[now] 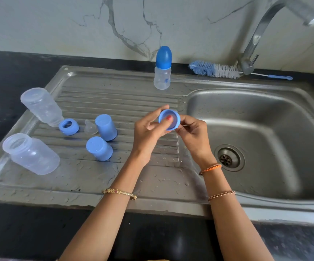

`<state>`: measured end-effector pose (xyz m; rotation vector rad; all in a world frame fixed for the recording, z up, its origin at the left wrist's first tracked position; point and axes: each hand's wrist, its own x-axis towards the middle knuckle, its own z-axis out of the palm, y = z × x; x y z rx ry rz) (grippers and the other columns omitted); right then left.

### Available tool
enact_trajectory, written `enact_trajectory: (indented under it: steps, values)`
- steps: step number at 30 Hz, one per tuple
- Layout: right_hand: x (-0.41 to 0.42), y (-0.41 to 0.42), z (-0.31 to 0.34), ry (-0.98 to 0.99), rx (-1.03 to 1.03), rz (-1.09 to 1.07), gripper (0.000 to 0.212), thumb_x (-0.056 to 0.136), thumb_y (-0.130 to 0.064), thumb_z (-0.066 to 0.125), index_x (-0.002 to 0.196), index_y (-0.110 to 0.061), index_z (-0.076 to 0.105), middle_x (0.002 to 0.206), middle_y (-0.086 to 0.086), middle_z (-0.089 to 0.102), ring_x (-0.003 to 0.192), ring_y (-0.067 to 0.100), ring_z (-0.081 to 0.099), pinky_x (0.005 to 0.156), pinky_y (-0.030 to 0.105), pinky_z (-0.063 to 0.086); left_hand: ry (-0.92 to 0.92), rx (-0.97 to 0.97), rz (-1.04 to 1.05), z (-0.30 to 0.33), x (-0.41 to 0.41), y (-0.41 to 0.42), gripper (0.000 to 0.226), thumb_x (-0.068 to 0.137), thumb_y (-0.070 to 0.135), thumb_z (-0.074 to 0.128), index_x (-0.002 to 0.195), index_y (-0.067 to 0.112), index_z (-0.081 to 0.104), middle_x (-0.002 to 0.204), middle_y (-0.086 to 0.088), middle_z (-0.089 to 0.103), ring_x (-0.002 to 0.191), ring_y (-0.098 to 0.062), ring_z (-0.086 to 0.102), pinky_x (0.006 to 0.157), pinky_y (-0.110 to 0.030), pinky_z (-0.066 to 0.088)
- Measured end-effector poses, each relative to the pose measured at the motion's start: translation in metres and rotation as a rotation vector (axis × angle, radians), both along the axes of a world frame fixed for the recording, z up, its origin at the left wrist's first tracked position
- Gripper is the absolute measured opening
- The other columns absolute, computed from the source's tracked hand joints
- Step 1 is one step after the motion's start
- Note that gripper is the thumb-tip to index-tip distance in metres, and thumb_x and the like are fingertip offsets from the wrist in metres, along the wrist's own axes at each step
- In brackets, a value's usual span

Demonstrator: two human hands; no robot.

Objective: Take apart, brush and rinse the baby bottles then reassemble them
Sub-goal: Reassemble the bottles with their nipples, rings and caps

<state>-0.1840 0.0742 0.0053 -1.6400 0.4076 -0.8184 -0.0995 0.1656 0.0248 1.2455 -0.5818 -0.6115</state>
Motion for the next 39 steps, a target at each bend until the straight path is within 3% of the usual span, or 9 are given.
enact_trajectory:
  steps: [3, 8, 11, 14, 18, 23, 31, 35, 39]
  values:
    - [0.003, -0.001, -0.009, 0.038, -0.100, -0.125, 0.038, 0.076, 0.000, 0.060, 0.081, -0.037, 0.068, 0.075, -0.019, 0.070, 0.076, 0.017, 0.065, 0.072, 0.035, 0.053, -0.321, -0.001, 0.007, -0.009, 0.002, 0.001, 0.065, 0.053, 0.029, 0.086, 0.111, 0.029, 0.058, 0.103, 0.008, 0.062, 0.096, -0.005, 0.060, 0.079, -0.025, 0.055]
    - [0.004, -0.004, -0.010, 0.044, -0.159, -0.191, 0.052, 0.065, -0.001, 0.052, 0.082, -0.046, 0.070, 0.075, -0.022, 0.068, 0.079, 0.027, 0.060, 0.072, 0.035, 0.049, -0.630, -0.011, 0.158, -0.011, 0.000, -0.003, 0.052, 0.059, 0.036, 0.075, 0.103, 0.009, 0.068, 0.093, 0.018, 0.059, 0.084, 0.006, 0.057, 0.072, -0.028, 0.055]
    - [0.003, -0.004, -0.007, 0.018, -0.164, -0.194, 0.052, 0.068, 0.004, 0.053, 0.094, -0.039, 0.067, 0.074, -0.028, 0.066, 0.077, 0.021, 0.057, 0.072, 0.025, 0.046, -0.619, -0.002, 0.165, -0.004, -0.002, -0.005, 0.047, 0.057, 0.038, 0.073, 0.098, 0.015, 0.069, 0.083, 0.018, 0.058, 0.076, 0.006, 0.056, 0.068, -0.021, 0.052]
    - [0.004, -0.006, -0.012, 0.023, -0.163, -0.195, 0.045, 0.072, 0.011, 0.061, 0.081, -0.032, 0.071, 0.073, -0.028, 0.066, 0.076, 0.017, 0.056, 0.071, 0.025, 0.045, -0.583, -0.020, 0.167, -0.002, -0.005, -0.005, 0.044, 0.054, 0.038, 0.074, 0.095, 0.025, 0.066, 0.079, 0.014, 0.058, 0.072, 0.001, 0.056, 0.065, -0.019, 0.050]
    - [0.004, -0.004, -0.011, 0.005, -0.149, -0.209, 0.052, 0.067, 0.008, 0.063, 0.075, -0.043, 0.070, 0.071, -0.025, 0.067, 0.073, 0.017, 0.058, 0.068, 0.029, 0.047, -0.604, -0.040, 0.189, -0.004, -0.008, -0.004, 0.045, 0.052, 0.035, 0.075, 0.094, 0.023, 0.066, 0.079, 0.010, 0.057, 0.069, -0.002, 0.056, 0.062, -0.020, 0.050]
    - [0.004, 0.000, -0.009, 0.002, -0.093, -0.150, 0.049, 0.068, 0.019, 0.057, 0.079, -0.027, 0.067, 0.069, -0.027, 0.067, 0.069, -0.008, 0.061, 0.066, 0.012, 0.047, -0.684, -0.047, 0.229, -0.006, -0.005, -0.004, 0.046, 0.053, 0.028, 0.074, 0.095, 0.009, 0.070, 0.080, 0.009, 0.054, 0.070, 0.008, 0.054, 0.062, -0.010, 0.045]
    - [0.002, -0.003, -0.012, 0.112, -0.019, -0.096, 0.041, 0.080, 0.014, 0.056, 0.080, -0.025, 0.069, 0.056, -0.023, 0.063, 0.056, -0.008, 0.057, 0.052, 0.013, 0.047, -0.586, -0.008, 0.293, -0.005, 0.001, -0.004, 0.032, 0.054, 0.028, 0.073, 0.083, 0.014, 0.071, 0.076, 0.003, 0.061, 0.073, 0.004, 0.055, 0.064, -0.009, 0.041]
    - [0.002, -0.008, -0.010, 0.090, -0.046, -0.136, 0.043, 0.072, 0.020, 0.054, 0.093, -0.013, 0.070, 0.078, -0.006, 0.069, 0.067, -0.010, 0.060, 0.063, 0.010, 0.047, -0.647, 0.005, 0.227, -0.012, -0.002, -0.009, 0.044, 0.051, 0.017, 0.081, 0.092, 0.006, 0.070, 0.085, 0.001, 0.059, 0.079, 0.009, 0.057, 0.068, -0.006, 0.043]
    - [0.003, -0.002, -0.005, 0.029, 0.047, -0.036, 0.048, 0.076, 0.020, 0.049, 0.108, -0.012, 0.063, 0.087, -0.016, 0.070, 0.081, -0.006, 0.063, 0.073, 0.012, 0.048, -0.614, -0.016, 0.211, -0.018, 0.001, -0.010, 0.046, 0.053, 0.007, 0.081, 0.096, 0.012, 0.066, 0.092, -0.003, 0.060, 0.084, 0.007, 0.058, 0.072, -0.008, 0.044]
